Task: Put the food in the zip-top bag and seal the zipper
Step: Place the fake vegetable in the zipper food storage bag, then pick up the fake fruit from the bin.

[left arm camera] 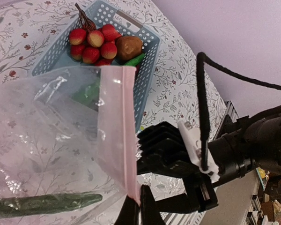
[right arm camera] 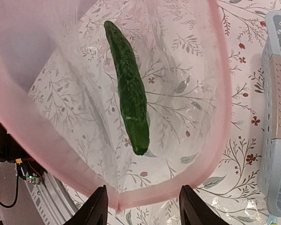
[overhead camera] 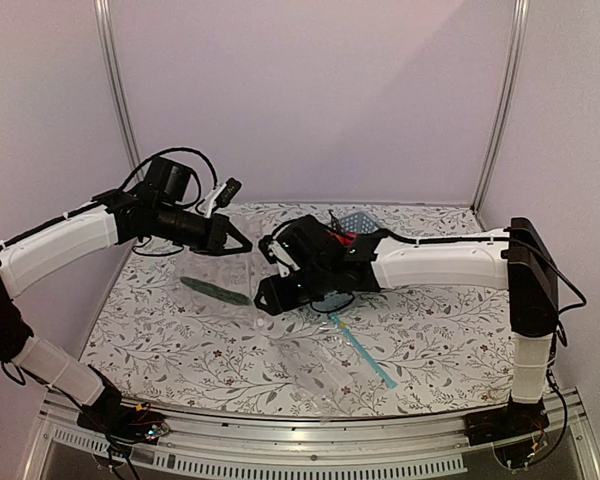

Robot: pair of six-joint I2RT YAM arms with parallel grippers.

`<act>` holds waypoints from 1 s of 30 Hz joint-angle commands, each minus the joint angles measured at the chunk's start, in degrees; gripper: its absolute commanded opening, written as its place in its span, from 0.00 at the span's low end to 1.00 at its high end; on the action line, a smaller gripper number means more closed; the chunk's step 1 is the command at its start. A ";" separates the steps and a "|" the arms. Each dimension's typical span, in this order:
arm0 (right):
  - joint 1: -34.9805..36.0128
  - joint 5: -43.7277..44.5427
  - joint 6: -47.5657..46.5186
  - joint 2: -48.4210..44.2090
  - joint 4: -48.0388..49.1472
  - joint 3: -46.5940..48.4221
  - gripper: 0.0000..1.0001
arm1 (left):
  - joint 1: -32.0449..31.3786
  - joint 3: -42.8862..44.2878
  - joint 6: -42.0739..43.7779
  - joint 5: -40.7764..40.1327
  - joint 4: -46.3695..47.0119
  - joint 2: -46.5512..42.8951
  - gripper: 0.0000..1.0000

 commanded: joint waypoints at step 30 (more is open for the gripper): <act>-16.53 17.65 -3.07 -27.33 -22.93 -10.49 0.91 | 1.60 0.72 0.25 -2.91 -1.22 0.66 0.00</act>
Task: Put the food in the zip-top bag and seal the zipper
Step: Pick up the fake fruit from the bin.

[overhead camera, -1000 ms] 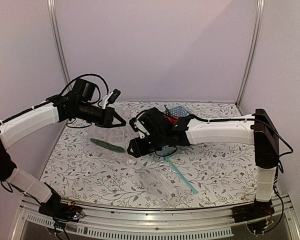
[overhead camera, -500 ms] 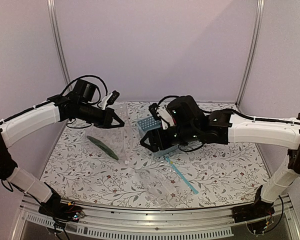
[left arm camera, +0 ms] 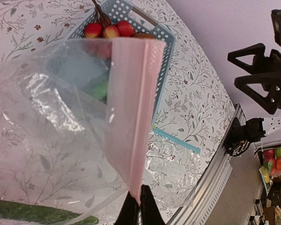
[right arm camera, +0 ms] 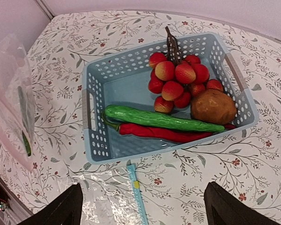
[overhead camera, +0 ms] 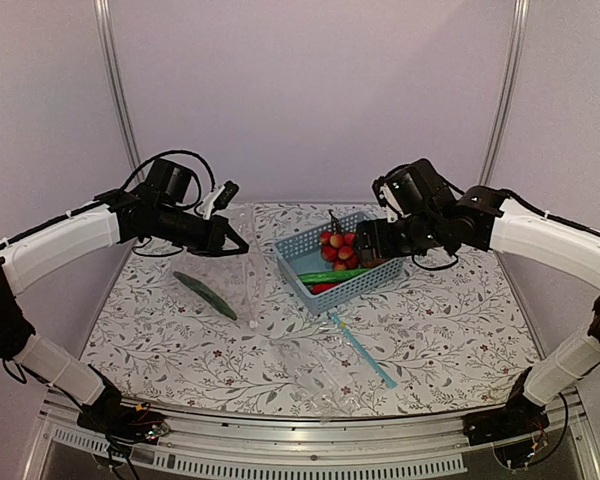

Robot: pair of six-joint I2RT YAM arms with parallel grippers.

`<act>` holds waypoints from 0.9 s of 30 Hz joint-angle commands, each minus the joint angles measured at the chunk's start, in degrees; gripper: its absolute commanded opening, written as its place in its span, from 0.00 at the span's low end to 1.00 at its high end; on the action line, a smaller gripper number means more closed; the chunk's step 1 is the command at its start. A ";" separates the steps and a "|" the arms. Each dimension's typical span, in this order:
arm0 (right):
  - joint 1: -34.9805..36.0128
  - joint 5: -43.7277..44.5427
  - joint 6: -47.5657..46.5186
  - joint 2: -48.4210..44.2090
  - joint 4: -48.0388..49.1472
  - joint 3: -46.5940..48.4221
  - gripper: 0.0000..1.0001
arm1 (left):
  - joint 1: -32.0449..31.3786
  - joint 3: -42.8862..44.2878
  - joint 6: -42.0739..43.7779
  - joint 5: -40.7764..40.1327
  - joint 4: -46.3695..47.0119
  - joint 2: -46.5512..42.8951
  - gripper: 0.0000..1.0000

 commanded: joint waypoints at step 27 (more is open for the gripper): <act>-14.39 -6.58 -13.42 42.57 2.73 36.14 0.67 | 0.56 0.45 -0.47 1.17 0.51 -1.61 0.00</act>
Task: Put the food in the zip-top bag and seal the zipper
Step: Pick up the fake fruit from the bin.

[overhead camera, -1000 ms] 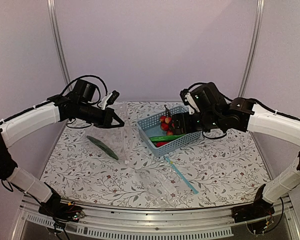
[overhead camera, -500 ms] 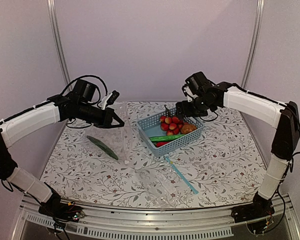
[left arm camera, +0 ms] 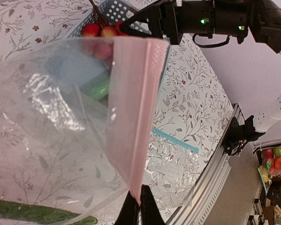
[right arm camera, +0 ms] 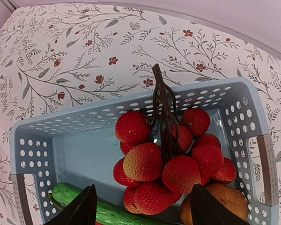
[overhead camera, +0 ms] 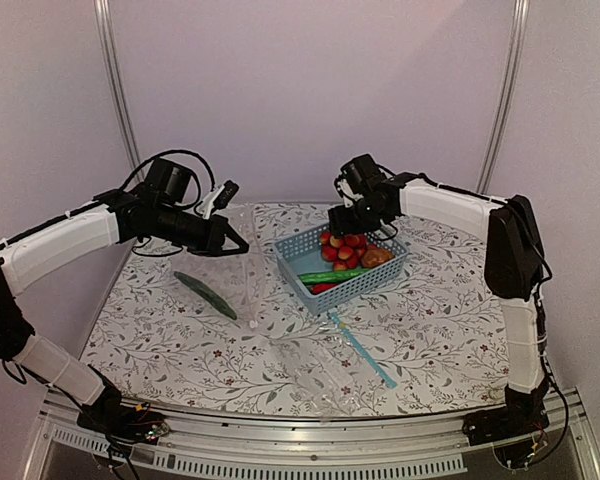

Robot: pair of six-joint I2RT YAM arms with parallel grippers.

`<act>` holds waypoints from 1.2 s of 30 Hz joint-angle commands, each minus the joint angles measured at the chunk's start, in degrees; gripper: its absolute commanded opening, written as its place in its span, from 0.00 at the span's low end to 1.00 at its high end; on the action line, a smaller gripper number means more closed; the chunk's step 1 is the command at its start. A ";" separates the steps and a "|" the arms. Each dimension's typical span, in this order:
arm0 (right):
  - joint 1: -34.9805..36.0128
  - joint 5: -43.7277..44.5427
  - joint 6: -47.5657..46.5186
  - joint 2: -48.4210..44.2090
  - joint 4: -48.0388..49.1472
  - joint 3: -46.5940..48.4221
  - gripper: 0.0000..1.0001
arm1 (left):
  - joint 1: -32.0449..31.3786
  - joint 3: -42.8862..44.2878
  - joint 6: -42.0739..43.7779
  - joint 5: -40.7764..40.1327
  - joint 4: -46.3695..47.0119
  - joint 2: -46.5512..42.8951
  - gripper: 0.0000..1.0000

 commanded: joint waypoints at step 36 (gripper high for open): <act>-4.65 -3.90 -0.90 22.70 0.05 22.08 0.10 | 0.56 0.44 -0.56 1.07 0.66 -1.78 0.00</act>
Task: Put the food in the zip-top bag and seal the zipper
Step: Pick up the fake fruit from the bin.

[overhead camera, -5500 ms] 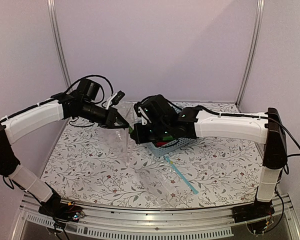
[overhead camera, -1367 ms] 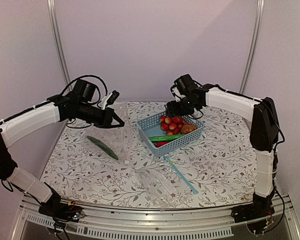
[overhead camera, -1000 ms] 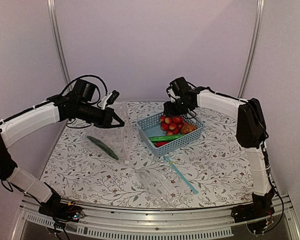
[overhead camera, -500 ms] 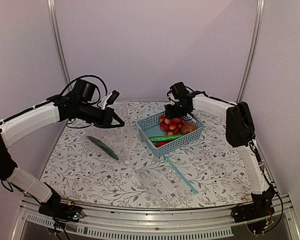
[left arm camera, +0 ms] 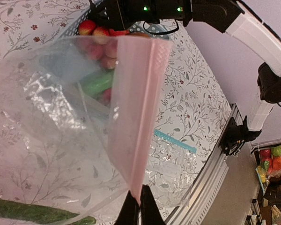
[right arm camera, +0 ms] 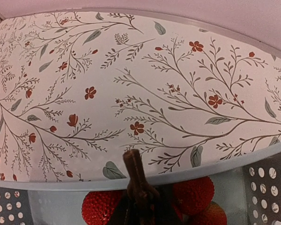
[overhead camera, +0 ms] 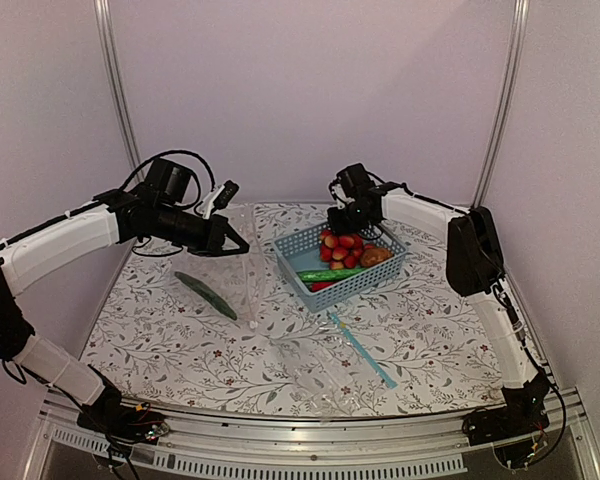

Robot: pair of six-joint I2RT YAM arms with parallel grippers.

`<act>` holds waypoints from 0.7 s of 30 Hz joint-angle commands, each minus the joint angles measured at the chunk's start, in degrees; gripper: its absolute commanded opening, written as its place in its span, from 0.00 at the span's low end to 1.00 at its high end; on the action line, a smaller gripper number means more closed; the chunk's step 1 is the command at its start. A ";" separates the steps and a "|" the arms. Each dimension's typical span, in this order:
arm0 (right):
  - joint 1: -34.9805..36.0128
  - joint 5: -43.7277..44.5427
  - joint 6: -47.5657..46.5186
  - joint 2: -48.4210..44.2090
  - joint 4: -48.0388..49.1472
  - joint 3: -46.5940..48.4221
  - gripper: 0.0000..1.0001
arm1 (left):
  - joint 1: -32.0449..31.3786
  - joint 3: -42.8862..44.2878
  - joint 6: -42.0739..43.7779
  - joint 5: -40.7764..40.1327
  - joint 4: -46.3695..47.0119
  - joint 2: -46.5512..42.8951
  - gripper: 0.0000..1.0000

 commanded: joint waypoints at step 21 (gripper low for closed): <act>-0.40 0.38 0.12 -17.43 2.76 -9.32 0.00 | 0.62 0.35 0.04 0.11 0.69 -2.09 0.00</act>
